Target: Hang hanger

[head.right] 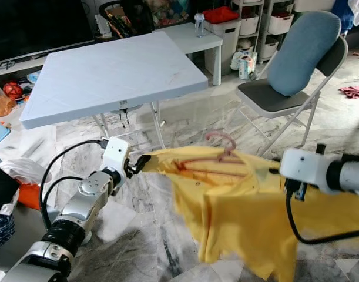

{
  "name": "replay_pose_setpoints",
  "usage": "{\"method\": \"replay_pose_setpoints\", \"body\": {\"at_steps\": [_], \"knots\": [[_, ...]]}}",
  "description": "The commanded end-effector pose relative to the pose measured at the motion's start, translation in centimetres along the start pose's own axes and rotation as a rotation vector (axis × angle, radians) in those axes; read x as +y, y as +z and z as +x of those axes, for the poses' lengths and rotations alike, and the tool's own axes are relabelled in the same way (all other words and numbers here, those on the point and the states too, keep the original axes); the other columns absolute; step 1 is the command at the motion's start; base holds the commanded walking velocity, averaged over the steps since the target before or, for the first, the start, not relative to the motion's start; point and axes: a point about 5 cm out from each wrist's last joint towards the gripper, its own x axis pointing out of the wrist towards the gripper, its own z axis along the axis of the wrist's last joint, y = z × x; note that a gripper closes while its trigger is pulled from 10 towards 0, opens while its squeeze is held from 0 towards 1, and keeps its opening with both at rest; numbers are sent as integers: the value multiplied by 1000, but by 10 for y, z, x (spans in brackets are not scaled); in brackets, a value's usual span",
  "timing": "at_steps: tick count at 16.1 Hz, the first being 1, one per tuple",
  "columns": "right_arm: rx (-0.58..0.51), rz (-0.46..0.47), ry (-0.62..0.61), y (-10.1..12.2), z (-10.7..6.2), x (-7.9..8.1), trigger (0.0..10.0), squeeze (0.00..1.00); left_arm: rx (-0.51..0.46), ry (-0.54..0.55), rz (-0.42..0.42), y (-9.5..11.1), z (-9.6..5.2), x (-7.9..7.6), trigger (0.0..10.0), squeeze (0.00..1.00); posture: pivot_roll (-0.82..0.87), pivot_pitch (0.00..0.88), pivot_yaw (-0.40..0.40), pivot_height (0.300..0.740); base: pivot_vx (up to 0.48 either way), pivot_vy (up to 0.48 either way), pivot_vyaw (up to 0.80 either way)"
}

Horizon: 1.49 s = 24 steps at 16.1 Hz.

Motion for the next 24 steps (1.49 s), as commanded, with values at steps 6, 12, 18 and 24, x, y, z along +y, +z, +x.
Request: {"method": "replay_pose_setpoints", "body": {"at_steps": [6,12,18,24], "knots": [[-38,184,-21,-14,-66,-32,10000,0,112,110,7,-22,-12,30,10000,0,-199,0,95,740,0,0,0],[-119,275,112,-13,-93,-27,10000,0,138,75,14,-25,-9,24,10000,0,-212,0,107,740,0,0,0],[-461,315,243,47,-45,6,10000,0,154,0,1,-31,-7,0,10000,0,-191,0,100,740,0,0,0],[-540,342,-1,64,-37,-27,10000,0,172,-100,-19,-41,-11,-32,10000,0,-198,0,94,740,0,0,0]]}}
